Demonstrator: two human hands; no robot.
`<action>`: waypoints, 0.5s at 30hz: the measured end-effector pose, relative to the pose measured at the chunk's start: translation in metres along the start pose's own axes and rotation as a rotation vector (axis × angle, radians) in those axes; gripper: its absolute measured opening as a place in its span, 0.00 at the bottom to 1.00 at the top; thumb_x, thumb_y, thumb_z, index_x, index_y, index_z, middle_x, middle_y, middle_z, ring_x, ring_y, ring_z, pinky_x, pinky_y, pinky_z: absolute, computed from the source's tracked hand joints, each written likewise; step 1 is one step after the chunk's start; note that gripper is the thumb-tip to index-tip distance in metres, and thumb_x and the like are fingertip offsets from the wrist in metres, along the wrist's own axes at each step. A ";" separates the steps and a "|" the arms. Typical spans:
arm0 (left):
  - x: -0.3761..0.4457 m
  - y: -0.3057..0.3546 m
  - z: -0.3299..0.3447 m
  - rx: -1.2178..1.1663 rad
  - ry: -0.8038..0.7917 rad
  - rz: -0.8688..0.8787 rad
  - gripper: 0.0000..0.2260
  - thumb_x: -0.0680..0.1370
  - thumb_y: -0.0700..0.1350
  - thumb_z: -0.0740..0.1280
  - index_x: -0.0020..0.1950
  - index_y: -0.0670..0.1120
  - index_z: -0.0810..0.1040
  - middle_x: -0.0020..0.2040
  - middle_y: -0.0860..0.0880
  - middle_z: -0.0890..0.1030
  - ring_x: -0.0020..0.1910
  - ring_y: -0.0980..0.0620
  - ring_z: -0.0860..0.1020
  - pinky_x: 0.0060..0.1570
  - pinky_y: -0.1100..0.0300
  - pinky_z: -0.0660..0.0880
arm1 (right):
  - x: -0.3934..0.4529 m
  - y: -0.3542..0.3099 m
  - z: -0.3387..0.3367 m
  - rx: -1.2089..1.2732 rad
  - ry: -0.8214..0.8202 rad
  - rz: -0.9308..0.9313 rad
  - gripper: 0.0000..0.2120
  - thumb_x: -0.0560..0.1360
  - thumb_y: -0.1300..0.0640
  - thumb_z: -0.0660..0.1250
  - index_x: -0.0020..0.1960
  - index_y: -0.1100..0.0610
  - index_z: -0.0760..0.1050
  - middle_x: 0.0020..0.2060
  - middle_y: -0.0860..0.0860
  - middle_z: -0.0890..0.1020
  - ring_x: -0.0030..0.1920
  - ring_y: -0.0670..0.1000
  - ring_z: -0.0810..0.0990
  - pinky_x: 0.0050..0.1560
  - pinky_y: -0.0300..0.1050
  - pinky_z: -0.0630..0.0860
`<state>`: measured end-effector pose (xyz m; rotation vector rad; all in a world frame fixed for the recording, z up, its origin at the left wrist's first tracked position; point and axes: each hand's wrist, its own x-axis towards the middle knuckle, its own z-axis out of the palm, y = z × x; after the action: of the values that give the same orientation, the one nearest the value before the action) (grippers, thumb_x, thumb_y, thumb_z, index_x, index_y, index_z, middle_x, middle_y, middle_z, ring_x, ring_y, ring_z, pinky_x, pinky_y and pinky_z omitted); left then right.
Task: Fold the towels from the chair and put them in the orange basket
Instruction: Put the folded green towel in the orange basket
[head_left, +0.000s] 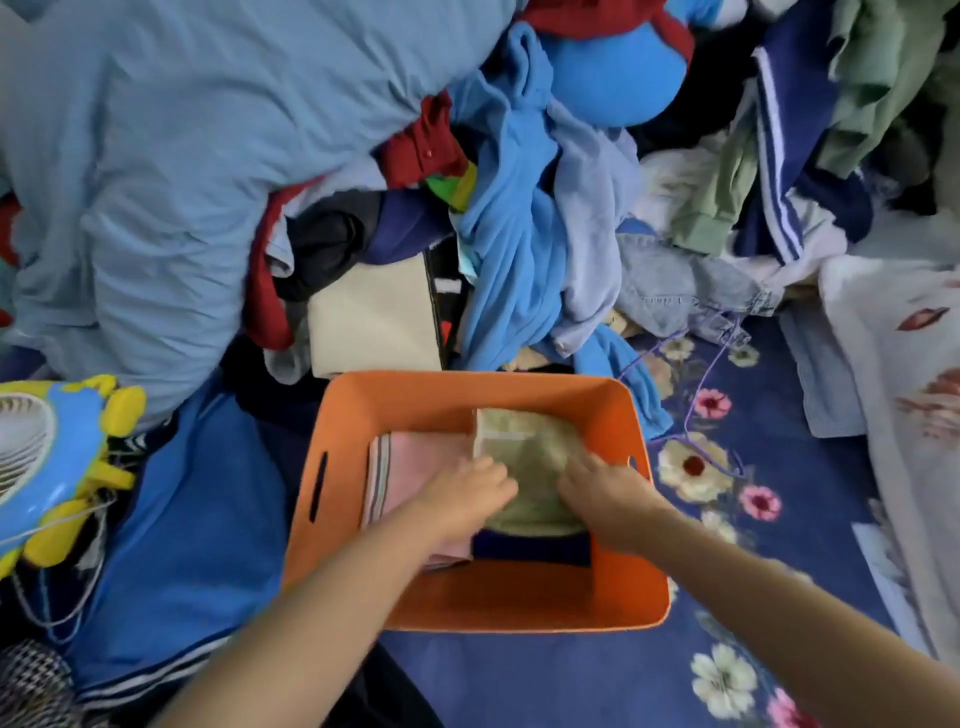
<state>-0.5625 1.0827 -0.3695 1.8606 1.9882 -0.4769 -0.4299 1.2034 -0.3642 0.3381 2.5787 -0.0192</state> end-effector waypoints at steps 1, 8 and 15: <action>0.008 0.007 0.017 0.012 -0.051 0.028 0.15 0.75 0.34 0.61 0.62 0.39 0.68 0.62 0.41 0.71 0.64 0.42 0.68 0.57 0.49 0.68 | 0.009 -0.006 0.017 -0.046 -0.014 -0.017 0.24 0.37 0.54 0.82 0.30 0.58 0.79 0.30 0.53 0.81 0.29 0.51 0.80 0.19 0.36 0.70; 0.051 0.023 0.091 -0.101 -0.337 -0.019 0.18 0.78 0.42 0.63 0.66 0.40 0.68 0.64 0.39 0.72 0.63 0.39 0.72 0.58 0.48 0.71 | 0.051 -0.032 0.083 0.033 -0.324 -0.026 0.18 0.78 0.63 0.58 0.67 0.62 0.65 0.66 0.60 0.68 0.65 0.60 0.69 0.59 0.54 0.73; 0.048 -0.003 0.087 -0.679 -0.083 -0.316 0.17 0.77 0.44 0.63 0.66 0.46 0.68 0.62 0.43 0.75 0.59 0.43 0.75 0.55 0.55 0.72 | 0.058 -0.004 0.045 0.299 -0.250 0.160 0.26 0.76 0.60 0.60 0.71 0.60 0.57 0.61 0.59 0.75 0.60 0.60 0.76 0.52 0.49 0.74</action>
<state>-0.5641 1.0817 -0.4687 1.1073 2.0468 0.0532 -0.4556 1.2097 -0.4330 0.6111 2.2925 -0.3686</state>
